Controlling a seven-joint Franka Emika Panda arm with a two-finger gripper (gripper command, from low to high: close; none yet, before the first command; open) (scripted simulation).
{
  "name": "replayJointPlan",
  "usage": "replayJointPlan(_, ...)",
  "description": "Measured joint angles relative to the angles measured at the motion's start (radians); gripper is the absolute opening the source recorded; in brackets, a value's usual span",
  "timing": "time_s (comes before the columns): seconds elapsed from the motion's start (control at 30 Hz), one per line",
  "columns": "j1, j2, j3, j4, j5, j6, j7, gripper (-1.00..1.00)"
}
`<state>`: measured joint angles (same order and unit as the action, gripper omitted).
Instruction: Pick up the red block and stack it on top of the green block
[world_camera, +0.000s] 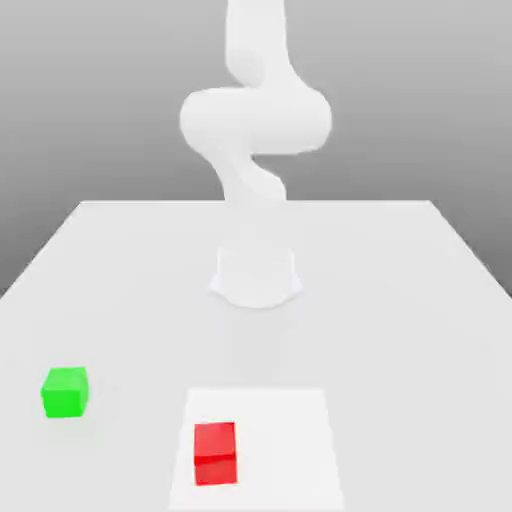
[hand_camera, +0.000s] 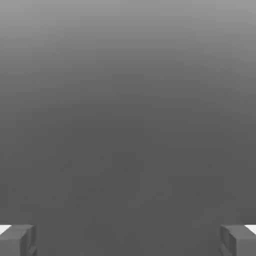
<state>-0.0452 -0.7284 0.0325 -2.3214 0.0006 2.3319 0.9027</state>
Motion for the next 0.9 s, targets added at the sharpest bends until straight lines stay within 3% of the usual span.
replayJointPlan(0.53, -0.237, 0.460, 0.176, -0.137, -0.055, 0.205, 0.702, 0.00)
replayJointPlan(0.9, -0.281, 0.773, 0.176, -0.230, -0.094, 0.343, 1.181, 0.00)
